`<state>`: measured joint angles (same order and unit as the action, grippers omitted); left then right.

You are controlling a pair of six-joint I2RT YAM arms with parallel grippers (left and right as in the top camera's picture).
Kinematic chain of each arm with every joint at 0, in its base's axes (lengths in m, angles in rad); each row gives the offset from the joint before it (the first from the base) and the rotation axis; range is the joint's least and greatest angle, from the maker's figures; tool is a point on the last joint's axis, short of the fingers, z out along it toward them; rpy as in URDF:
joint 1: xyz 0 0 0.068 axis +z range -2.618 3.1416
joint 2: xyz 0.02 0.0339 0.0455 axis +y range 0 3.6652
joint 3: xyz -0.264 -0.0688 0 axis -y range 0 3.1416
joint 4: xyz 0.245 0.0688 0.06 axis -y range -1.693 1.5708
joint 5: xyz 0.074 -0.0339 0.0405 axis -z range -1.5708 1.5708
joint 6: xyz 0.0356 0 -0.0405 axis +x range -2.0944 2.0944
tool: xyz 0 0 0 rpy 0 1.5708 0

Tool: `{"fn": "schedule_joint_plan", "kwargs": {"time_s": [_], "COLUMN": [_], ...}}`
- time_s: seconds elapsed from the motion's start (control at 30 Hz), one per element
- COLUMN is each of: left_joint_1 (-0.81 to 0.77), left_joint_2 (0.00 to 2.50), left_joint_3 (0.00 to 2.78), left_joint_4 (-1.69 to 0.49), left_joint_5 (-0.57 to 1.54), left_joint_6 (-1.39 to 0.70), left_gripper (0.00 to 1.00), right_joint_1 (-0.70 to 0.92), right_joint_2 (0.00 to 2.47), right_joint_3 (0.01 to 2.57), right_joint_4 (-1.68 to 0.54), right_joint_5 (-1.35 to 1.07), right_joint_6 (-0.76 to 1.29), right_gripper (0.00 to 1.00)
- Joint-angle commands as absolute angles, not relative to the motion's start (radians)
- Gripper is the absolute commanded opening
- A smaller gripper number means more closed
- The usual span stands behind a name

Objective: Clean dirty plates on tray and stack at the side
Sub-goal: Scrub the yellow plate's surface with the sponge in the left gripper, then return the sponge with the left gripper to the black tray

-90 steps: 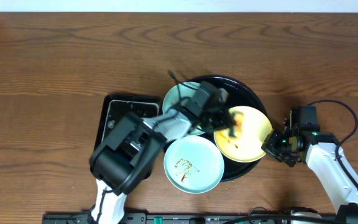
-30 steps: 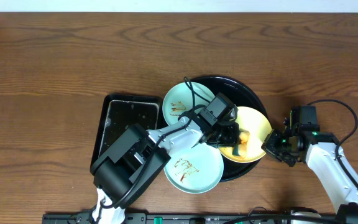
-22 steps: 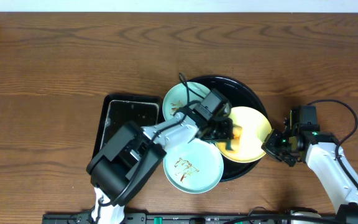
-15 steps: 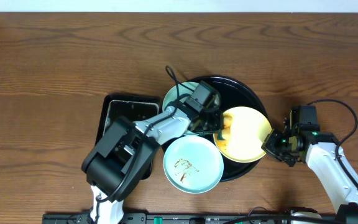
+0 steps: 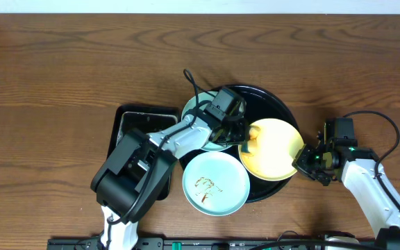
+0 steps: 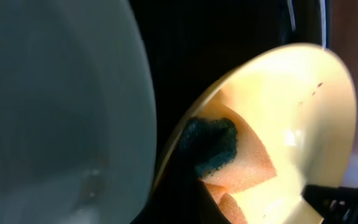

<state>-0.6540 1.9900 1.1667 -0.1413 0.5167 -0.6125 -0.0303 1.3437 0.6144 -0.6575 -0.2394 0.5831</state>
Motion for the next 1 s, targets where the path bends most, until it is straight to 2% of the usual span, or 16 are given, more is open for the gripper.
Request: {"fn": "schedule_joint_plan", "kwargs": {"time_s": [0.0,0.6,0.97], "left_joint_1": [-0.630,-0.606,-0.407], "left_joint_2": [1.993,1.750,1.647], "left_joint_3": [1.214,1.232,1.232], "left_joint_4": [-0.147,-0.227,-0.562], "left_joint_5": [0.457,0.441,0.241], "left_joint_6": [-0.593,-0.580,-0.493], "left_gripper": [0.07,0.07,0.07], "right_joint_1": [-0.025,-0.025,-0.025], "right_joint_2": [1.384,1.384,1.384], "right_joint_3": [0.577,0.577,0.657], "right_joint_4": [-0.665,-0.627,-0.613], "right_joint_5": [-0.158,-0.158,-0.179], "right_joint_6": [0.570,0.551,0.480], "right_gripper": [0.01,0.01,0.01]}}
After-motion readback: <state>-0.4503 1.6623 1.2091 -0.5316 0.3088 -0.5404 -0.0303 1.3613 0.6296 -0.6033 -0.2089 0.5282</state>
